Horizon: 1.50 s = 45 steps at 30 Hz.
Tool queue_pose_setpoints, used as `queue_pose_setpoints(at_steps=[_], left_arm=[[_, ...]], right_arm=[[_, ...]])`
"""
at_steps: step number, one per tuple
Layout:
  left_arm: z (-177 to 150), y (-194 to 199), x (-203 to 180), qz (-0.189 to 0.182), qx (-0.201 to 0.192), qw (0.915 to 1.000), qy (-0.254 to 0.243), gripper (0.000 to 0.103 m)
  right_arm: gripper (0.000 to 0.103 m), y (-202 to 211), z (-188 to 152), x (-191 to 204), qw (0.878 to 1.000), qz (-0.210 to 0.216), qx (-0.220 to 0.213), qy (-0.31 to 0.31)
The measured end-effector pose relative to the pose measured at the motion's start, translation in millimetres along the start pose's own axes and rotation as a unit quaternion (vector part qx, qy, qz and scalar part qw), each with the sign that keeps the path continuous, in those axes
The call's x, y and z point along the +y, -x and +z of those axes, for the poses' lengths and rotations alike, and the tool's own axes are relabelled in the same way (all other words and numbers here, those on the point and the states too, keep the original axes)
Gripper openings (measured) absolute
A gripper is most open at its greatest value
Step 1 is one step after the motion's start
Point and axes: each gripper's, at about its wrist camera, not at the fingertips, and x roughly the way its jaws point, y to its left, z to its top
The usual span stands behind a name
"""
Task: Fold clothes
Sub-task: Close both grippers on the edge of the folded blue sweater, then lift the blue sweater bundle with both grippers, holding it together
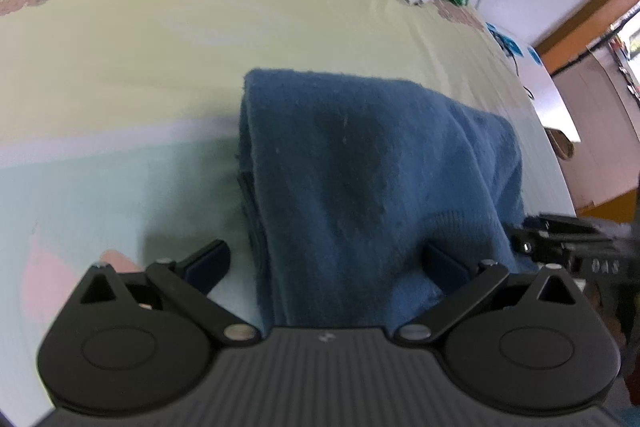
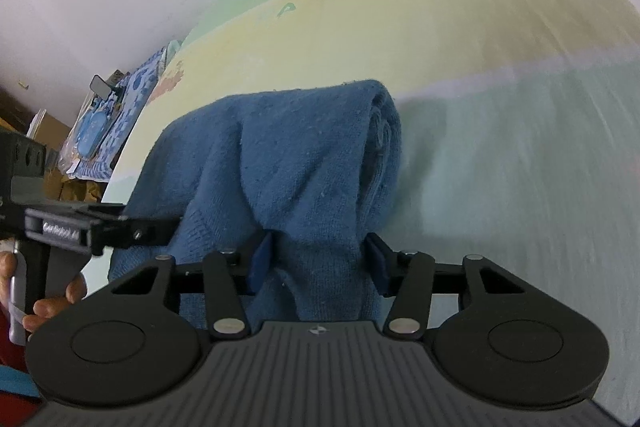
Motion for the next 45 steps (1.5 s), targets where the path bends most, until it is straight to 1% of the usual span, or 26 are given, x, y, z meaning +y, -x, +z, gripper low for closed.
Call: queue_pose_setpoints(at_steps=[3, 5, 8, 14, 18, 20, 23, 25, 26, 29, 33, 35, 37, 40, 43, 45], left_arm=[[-3, 1, 1, -0.003, 0.002, 1.0000, -0.002, 0.102], [-1, 0, 0, -0.001, 0.003, 1.0000, 0.006, 0.102], [1, -4, -5, -0.008, 0.001, 1.0000, 0.006, 0.102], [-1, -2, 3, -0.049, -0.014, 0.9985, 0.018, 0.101], [2, -3, 5, -0.066, -0.011, 0.9974, 0.027, 0.101], [4, -5, 2, -0.068, -0.013, 0.9972, 0.028, 0.101], [2, -5, -3, -0.060, -0.019, 0.9978, 0.020, 0.101], [-2, -2, 3, -0.068, -0.024, 0.9971, 0.024, 0.100], [-4, -1, 6, -0.073, -0.027, 0.9965, 0.029, 0.097], [-5, 1, 8, -0.072, -0.031, 0.9965, 0.030, 0.093], [-2, 0, 10, -0.078, -0.030, 0.9960, 0.031, 0.093], [-1, -1, 17, -0.100, -0.028, 0.9936, 0.045, 0.099], [0, -1, 26, -0.123, -0.027, 0.9900, 0.065, 0.099], [2, -2, 31, -0.135, -0.027, 0.9868, 0.085, 0.099], [4, -2, 38, -0.147, -0.030, 0.9823, 0.113, 0.099], [6, -2, 43, -0.154, -0.032, 0.9791, 0.129, 0.099]], right_arm=[[0.057, 0, -1, 0, 1.000, -0.001, -0.002, -0.002], [0.057, 1, -3, 0, 1.000, -0.002, -0.008, -0.002], [0.057, 1, -3, 0, 1.000, -0.003, -0.009, 0.000], [0.057, 0, -2, -1, 1.000, 0.001, -0.009, 0.002], [0.057, 1, -3, -1, 1.000, 0.002, -0.012, 0.003], [0.057, 0, -3, -1, 1.000, 0.003, -0.012, 0.005], [0.057, -1, -1, -1, 1.000, 0.004, -0.008, 0.007], [0.057, -1, -1, -2, 1.000, 0.005, -0.006, 0.009], [0.057, -1, -1, -2, 1.000, 0.006, -0.005, 0.008], [0.055, -2, 1, -2, 1.000, 0.006, 0.000, 0.005], [0.053, -3, 2, -1, 1.000, 0.005, 0.000, 0.005], [0.055, -4, 3, -1, 1.000, 0.004, 0.000, 0.005], [0.058, -4, 4, 0, 1.000, 0.003, 0.000, 0.005], [0.058, -5, 5, 0, 1.000, 0.002, 0.000, 0.005], [0.061, -6, 6, 1, 1.000, 0.001, 0.000, 0.005], [0.062, -7, 7, -1, 1.000, 0.006, -0.004, -0.009]])
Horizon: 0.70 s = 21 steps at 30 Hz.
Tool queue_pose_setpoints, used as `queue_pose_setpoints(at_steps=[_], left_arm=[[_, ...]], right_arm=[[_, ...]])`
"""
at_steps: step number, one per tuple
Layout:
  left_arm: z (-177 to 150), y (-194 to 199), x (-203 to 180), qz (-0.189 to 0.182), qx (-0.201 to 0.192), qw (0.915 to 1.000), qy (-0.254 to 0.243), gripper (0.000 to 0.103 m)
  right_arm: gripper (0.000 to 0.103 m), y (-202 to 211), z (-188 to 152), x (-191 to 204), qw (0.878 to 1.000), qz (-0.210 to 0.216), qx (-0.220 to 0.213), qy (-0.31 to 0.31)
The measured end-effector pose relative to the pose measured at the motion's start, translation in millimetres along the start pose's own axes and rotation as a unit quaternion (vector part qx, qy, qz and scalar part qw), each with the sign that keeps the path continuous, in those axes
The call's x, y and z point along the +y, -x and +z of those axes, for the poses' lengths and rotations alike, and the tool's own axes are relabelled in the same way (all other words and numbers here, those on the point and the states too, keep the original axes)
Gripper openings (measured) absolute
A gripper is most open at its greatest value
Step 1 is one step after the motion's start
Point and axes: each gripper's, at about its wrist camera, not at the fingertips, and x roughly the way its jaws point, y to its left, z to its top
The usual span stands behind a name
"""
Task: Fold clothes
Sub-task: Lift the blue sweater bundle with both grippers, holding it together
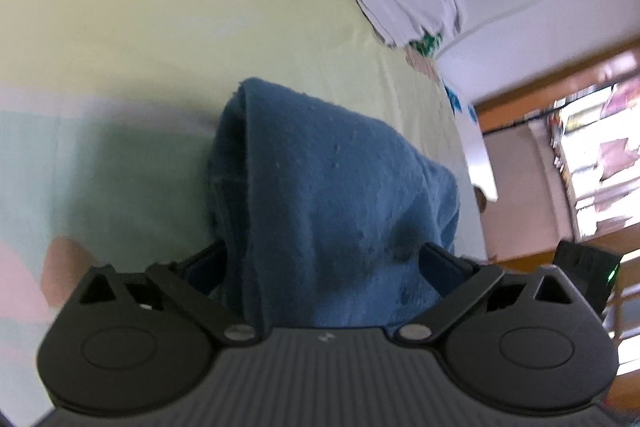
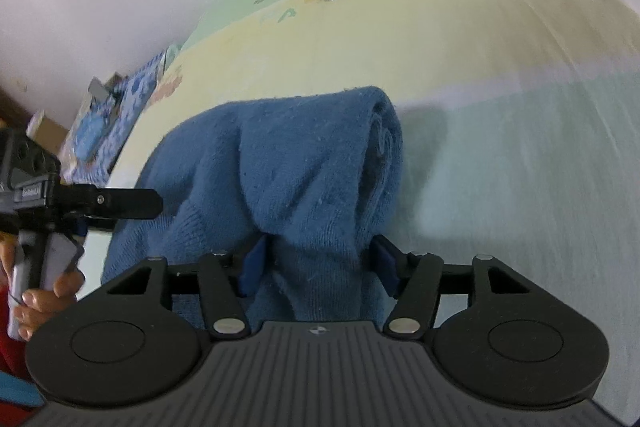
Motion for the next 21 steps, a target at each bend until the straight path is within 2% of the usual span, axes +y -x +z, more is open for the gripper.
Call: queue_pose_setpoints(at_steps=[6, 8, 11, 14, 16, 21], left_arm=[[-3, 3, 5, -0.016, -0.007, 0.9997, 0.014, 0.099], [-2, 2, 4, -0.015, -0.007, 0.9997, 0.017, 0.099], [-5, 1, -3, 0.005, -0.011, 0.9999, -0.004, 0.097], [-11, 1, -13, 0.033, -0.015, 0.9985, -0.041, 0.090], [-11, 3, -9, 0.032, -0.015, 0.9987, -0.037, 0.087], [-4, 8, 8, 0.007, -0.005, 1.0000, 0.003, 0.079]], right_arm=[[0.064, 0, 7, -12, 0.998, 0.028, 0.011, -0.052], [0.069, -1, 11, -19, 0.996, 0.046, 0.019, -0.080], [0.072, 0, 12, -18, 0.996, 0.042, 0.025, -0.070], [0.066, 1, 13, -16, 0.997, 0.035, 0.031, -0.055], [0.062, 2, 14, -14, 0.998, 0.031, 0.035, -0.045], [0.060, 4, 15, -11, 0.999, 0.020, 0.045, -0.020]])
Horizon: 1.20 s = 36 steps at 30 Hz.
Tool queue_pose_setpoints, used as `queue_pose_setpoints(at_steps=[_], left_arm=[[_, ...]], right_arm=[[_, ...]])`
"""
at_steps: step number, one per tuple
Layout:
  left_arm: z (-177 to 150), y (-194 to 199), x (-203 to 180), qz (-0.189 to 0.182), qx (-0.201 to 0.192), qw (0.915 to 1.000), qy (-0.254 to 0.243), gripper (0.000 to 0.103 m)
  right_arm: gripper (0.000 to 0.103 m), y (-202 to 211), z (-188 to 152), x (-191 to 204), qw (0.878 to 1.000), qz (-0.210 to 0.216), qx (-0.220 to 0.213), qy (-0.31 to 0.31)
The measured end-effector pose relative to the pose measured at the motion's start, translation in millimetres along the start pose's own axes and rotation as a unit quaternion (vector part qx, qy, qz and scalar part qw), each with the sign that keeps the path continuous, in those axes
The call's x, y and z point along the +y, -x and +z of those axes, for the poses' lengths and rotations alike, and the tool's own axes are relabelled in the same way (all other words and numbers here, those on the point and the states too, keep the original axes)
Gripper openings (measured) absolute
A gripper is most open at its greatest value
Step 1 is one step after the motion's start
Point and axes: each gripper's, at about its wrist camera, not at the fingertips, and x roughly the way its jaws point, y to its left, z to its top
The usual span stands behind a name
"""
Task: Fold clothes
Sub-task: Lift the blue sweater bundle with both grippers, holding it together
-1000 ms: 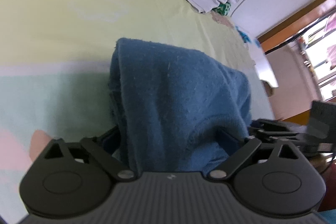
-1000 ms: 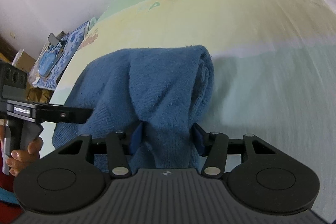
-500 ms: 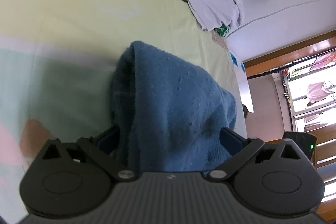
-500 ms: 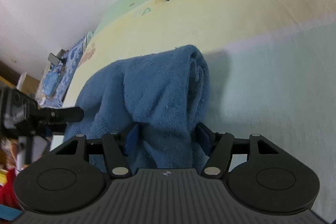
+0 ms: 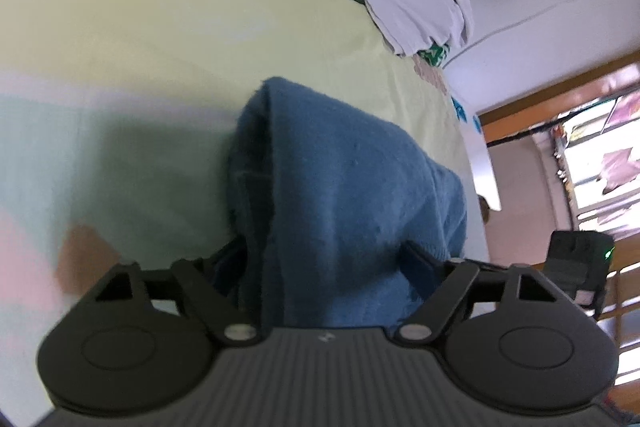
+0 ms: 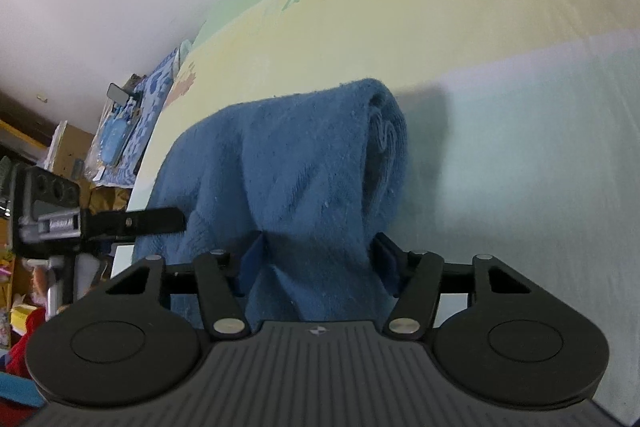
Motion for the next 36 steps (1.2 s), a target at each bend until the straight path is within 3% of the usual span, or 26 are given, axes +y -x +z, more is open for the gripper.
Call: queue_pose_setpoints(at_steps=[6, 7, 10, 12, 15, 20, 23, 27, 36], left_arm=[[-1, 0, -4, 0.013, 0.002, 0.9999, -0.005, 0.079], [-1, 0, -5, 0.017, 0.002, 0.9998, -0.006, 0.079], [-1, -1, -9, 0.029, 0.003, 0.9995, -0.009, 0.078], [-1, -2, -11, 0.037, 0.003, 0.9992, -0.011, 0.077], [-1, -3, -15, 0.050, 0.004, 0.9987, -0.014, 0.077], [-2, -6, -23, 0.069, 0.007, 0.9974, -0.021, 0.082], [-2, -10, -28, 0.080, 0.008, 0.9964, -0.026, 0.084], [-2, -13, -35, 0.094, 0.010, 0.9949, -0.034, 0.088], [1, -12, -33, 0.101, 0.021, 0.9938, -0.042, 0.088]], right_arm=[[0.071, -3, -4, 9, 0.999, -0.027, -0.012, 0.019], [0.063, -4, -6, 11, 0.999, -0.029, -0.018, 0.020], [0.057, -7, -13, 18, 0.999, -0.030, -0.034, 0.012], [0.053, -3, -22, 29, 0.995, -0.043, -0.058, 0.062], [0.052, -1, -35, 39, 0.987, -0.056, -0.086, 0.120], [0.052, 0, -47, 37, 0.978, -0.054, -0.128, 0.154], [0.054, -4, -41, 28, 0.983, -0.047, -0.132, 0.116], [0.058, -4, -22, 7, 0.993, -0.038, -0.115, 0.006], [0.065, -5, -8, -20, 0.994, 0.001, -0.096, -0.059]])
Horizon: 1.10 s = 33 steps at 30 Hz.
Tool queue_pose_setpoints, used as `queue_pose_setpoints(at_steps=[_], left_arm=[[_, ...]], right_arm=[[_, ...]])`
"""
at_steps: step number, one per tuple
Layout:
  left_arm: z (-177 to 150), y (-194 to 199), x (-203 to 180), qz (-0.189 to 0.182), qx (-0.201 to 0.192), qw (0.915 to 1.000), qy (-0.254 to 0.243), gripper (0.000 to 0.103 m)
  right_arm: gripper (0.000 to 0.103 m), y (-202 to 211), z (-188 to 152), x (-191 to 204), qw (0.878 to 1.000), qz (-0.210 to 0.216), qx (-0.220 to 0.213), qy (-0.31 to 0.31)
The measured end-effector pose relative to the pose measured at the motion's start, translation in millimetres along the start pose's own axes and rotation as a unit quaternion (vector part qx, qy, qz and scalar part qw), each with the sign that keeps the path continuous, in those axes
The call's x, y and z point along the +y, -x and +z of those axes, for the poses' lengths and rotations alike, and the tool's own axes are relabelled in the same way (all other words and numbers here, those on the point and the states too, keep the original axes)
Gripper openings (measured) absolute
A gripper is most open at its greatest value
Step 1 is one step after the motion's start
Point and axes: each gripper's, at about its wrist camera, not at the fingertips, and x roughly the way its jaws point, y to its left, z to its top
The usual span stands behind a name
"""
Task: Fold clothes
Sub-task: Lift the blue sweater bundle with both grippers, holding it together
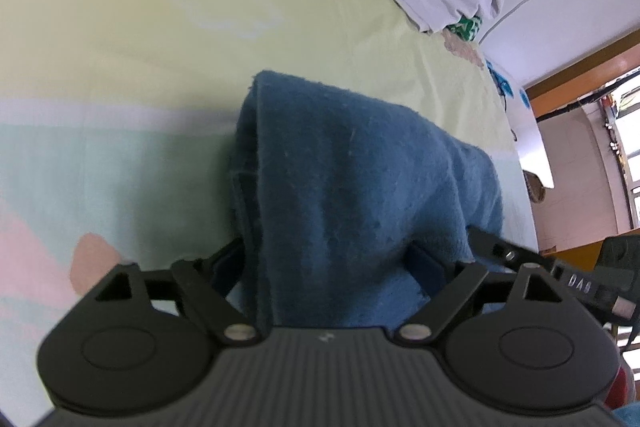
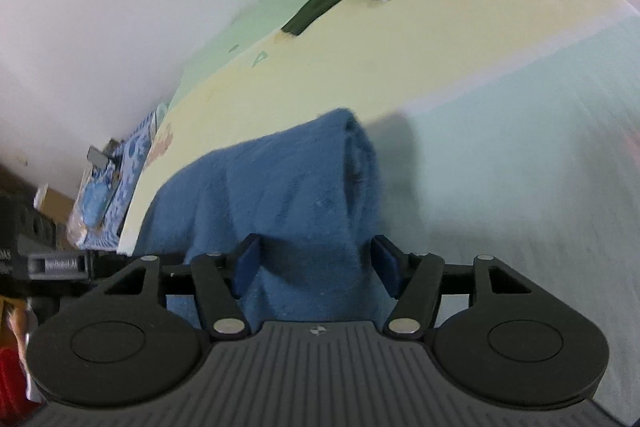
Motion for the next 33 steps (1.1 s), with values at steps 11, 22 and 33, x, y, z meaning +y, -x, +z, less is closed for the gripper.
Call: queue_pose_setpoints(at_steps=[11, 22, 33], left_arm=[[-7, 5, -2, -0.012, -0.013, 0.9994, 0.029, 0.064], [-10, 7, 14, -0.044, -0.028, 0.9962, 0.070, 0.064], [-12, 2, 10, -0.053, -0.030, 0.9956, 0.072, 0.070]], right_arm=[[0.044, -3, -2, 6, 0.996, 0.062, 0.035, 0.045], [0.061, -10, -2, 15, 0.997, 0.015, 0.047, 0.051], [0.048, -13, 0, 9, 0.997, 0.041, 0.056, 0.021]])
